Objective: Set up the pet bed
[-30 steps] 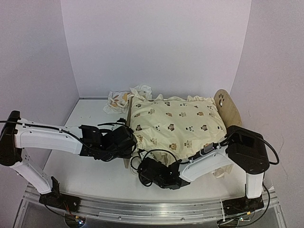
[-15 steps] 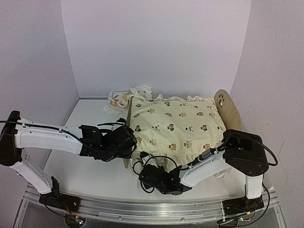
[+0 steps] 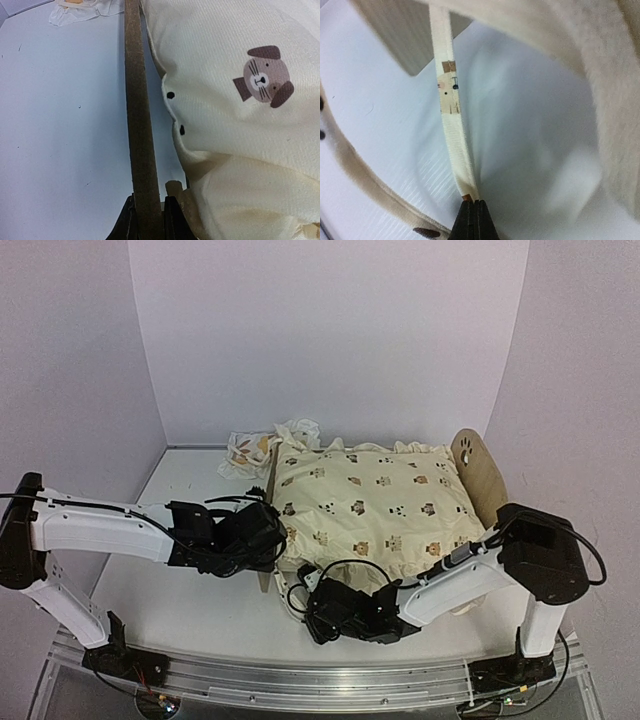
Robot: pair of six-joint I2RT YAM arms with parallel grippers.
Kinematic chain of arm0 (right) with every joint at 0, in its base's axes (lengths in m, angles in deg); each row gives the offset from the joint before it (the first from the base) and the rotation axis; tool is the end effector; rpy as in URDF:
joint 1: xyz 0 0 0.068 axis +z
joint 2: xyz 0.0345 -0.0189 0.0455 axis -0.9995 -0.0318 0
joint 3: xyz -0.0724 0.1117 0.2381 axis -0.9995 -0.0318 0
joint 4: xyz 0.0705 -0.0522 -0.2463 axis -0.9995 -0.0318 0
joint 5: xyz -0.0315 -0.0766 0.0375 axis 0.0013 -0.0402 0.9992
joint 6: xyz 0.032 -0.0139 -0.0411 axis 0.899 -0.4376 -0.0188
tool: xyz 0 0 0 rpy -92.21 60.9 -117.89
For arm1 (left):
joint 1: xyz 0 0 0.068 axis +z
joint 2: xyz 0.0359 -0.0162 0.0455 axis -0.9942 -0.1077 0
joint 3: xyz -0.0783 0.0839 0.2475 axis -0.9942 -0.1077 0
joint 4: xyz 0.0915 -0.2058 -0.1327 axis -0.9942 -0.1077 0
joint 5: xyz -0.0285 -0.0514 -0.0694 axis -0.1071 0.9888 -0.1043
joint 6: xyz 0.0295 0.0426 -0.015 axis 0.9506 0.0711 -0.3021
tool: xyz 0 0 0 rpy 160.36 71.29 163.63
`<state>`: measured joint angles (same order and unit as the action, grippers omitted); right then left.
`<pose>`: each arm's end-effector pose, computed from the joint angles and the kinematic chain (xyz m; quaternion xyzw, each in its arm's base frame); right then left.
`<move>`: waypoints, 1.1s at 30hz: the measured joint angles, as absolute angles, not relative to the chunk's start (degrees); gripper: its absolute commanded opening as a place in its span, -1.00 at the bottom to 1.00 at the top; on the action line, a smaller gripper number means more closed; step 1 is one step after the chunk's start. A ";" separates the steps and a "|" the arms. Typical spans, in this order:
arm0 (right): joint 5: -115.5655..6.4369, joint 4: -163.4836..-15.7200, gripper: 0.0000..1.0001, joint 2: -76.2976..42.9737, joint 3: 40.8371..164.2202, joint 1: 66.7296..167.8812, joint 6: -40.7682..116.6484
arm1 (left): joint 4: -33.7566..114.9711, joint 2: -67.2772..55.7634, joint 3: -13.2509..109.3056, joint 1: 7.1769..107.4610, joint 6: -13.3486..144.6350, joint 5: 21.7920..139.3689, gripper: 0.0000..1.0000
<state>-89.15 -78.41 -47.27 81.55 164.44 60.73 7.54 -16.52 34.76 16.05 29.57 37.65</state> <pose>0.1045 0.3597 0.1093 -0.2782 0.8635 0.1575 0.3902 0.1330 -0.2718 0.2301 0.0801 0.9183 -0.0678 0.3818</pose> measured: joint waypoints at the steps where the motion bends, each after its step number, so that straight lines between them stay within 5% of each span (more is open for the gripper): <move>1: -87.26 -79.04 -1.00 -46.62 81.32 164.44 60.73 | 7.54 -16.52 34.77 16.29 29.92 37.67 -0.77; 7: -78.80 -81.99 -1.00 -43.99 80.72 164.72 60.73 | 7.57 -16.50 34.80 16.77 31.77 37.96 -0.66; 12: -76.13 -84.23 -1.00 -42.17 80.74 165.49 60.44 | 7.65 -16.30 34.80 16.68 35.16 38.26 0.04; 14: -75.57 -85.04 -1.00 -41.51 80.86 166.09 59.94 | 7.62 -15.63 34.80 16.55 36.23 38.30 0.10; 33: -73.12 -93.12 -1.00 -35.88 83.98 172.35 56.62 | 3.90 -7.99 36.04 16.28 36.75 41.35 -0.08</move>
